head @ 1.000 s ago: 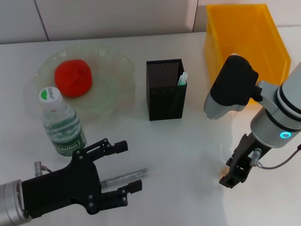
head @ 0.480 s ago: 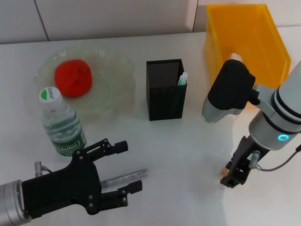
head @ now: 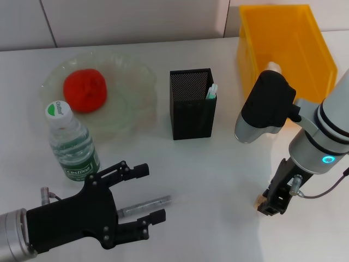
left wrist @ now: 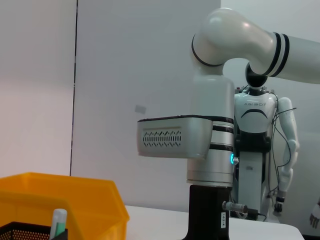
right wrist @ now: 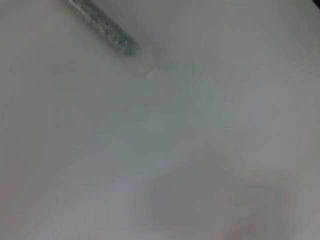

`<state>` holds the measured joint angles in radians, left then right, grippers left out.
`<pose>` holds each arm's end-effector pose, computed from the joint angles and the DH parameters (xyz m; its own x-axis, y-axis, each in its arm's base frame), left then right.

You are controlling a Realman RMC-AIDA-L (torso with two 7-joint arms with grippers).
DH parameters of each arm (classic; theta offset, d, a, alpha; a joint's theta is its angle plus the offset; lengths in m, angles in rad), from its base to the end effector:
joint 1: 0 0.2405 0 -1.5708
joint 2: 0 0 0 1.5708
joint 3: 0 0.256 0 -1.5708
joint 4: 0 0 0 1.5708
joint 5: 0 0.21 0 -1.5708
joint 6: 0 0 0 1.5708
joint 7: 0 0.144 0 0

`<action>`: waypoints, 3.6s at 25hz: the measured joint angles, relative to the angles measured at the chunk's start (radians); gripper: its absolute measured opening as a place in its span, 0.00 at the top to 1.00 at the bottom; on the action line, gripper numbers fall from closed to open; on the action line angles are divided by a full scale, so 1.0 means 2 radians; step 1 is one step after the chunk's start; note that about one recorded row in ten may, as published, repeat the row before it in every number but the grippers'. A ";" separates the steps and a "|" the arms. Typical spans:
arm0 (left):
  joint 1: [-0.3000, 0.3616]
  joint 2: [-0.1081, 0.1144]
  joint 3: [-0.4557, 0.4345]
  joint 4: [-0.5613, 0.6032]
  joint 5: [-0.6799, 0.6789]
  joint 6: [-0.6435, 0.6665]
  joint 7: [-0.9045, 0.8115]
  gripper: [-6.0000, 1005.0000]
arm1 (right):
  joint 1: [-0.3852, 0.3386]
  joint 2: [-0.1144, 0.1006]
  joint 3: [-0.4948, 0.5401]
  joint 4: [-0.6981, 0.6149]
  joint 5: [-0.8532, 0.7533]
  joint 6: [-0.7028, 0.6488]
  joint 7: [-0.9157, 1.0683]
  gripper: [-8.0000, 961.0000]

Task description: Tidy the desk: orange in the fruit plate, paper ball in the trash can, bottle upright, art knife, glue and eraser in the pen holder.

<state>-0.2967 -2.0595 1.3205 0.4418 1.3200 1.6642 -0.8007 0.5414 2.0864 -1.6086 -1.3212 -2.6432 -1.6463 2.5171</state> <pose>-0.2629 0.2341 -0.0494 0.7067 0.0434 0.7062 0.1908 -0.9728 -0.1312 0.2051 0.3090 -0.0352 0.6785 -0.5471 0.4902 -0.4500 -0.8370 -0.3112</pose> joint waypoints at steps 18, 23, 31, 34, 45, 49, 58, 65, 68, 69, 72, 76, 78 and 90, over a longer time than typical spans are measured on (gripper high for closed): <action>0.000 0.000 -0.004 0.003 0.000 0.010 0.000 0.19 | 0.012 -0.002 0.151 -0.125 0.066 -0.034 -0.001 0.67; -0.004 -0.001 -0.005 0.004 0.000 0.014 0.000 0.19 | 0.037 -0.003 0.225 -0.161 0.073 -0.005 -0.003 0.65; -0.010 -0.001 -0.005 0.005 0.000 0.019 -0.001 0.19 | 0.059 -0.003 0.223 -0.108 0.072 0.076 -0.020 0.62; -0.013 -0.001 -0.005 0.005 -0.001 0.022 -0.003 0.19 | 0.069 -0.003 0.208 -0.070 0.072 0.105 -0.022 0.61; -0.014 -0.001 -0.005 0.005 -0.001 0.022 -0.001 0.19 | 0.095 -0.002 0.162 0.003 0.073 0.143 -0.027 0.57; -0.014 -0.002 -0.005 0.005 -0.001 0.023 -0.001 0.19 | 0.099 -0.002 0.156 0.008 0.074 0.152 -0.028 0.55; -0.012 -0.002 -0.006 0.005 -0.003 0.025 0.000 0.19 | 0.078 -0.001 0.159 -0.033 0.100 0.153 -0.028 0.41; -0.012 -0.001 -0.017 0.008 -0.003 0.037 0.000 0.19 | -0.029 0.001 0.185 -0.152 0.220 0.141 -0.100 0.38; -0.012 -0.001 -0.018 0.012 -0.003 0.037 0.000 0.19 | -0.091 0.000 0.192 -0.155 0.312 0.135 -0.183 0.38; -0.011 -0.001 -0.019 0.018 -0.003 0.038 -0.004 0.19 | -0.138 0.000 0.193 -0.138 0.379 0.134 -0.267 0.38; -0.011 -0.001 -0.021 0.019 -0.003 0.038 -0.006 0.19 | -0.179 0.000 0.196 -0.114 0.433 0.122 -0.343 0.37; -0.015 0.003 -0.023 0.026 -0.003 0.037 -0.026 0.19 | -0.225 0.000 0.233 -0.053 0.476 0.064 -0.421 0.37; -0.016 0.004 -0.023 0.036 -0.001 0.032 -0.042 0.19 | -0.231 0.000 0.256 -0.012 0.477 0.036 -0.440 0.37; -0.013 -0.004 -0.001 0.343 0.197 -0.047 -0.336 0.20 | -0.240 -0.003 0.366 0.174 0.500 -0.040 -0.610 0.18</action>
<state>-0.3224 -2.0681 1.3190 1.1284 1.7142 1.5709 -1.4736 0.0606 2.0807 -0.8760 -0.9734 -1.6430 -1.7263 1.2978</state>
